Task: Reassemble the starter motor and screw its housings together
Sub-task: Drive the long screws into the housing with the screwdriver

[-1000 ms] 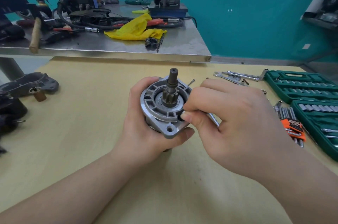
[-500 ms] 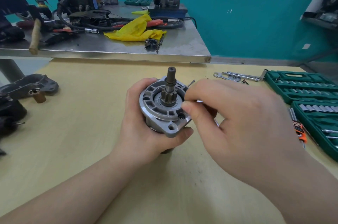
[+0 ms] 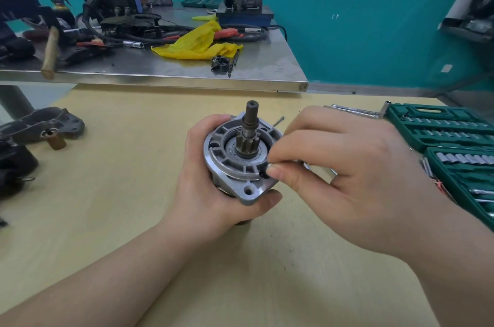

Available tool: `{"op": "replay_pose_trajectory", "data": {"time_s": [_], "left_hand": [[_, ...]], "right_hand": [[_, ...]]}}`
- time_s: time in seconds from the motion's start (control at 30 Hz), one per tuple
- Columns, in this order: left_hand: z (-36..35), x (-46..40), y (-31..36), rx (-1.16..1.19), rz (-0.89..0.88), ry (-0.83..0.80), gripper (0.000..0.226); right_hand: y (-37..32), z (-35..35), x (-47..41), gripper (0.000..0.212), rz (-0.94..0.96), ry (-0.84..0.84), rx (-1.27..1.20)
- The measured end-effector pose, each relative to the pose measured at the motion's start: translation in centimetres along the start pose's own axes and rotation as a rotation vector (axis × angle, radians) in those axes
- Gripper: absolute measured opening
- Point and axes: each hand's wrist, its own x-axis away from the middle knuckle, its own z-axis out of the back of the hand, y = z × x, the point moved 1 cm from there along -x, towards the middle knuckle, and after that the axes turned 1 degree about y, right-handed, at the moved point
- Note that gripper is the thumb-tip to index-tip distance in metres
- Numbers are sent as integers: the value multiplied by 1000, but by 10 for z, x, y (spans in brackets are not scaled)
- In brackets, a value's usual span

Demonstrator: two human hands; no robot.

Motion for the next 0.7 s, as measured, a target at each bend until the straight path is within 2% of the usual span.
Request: {"op": "replay_pose_trajectory", "data": {"time_s": [0.23, 0.37, 0.53, 0.7], "left_hand": [[2, -3, 3, -14, 2, -11, 100], [1, -2, 3, -21, 11, -1, 101], [0, 0, 1, -26, 58, 52, 99], [-3, 1, 6, -45, 63, 58, 98]], "right_hand": [[8, 1, -13, 14, 96, -105, -1], [6, 7, -19, 13, 24, -177, -28], [-7, -3, -11, 17, -70, -79, 76], [-11, -3, -11, 18, -110, -76, 137]]}}
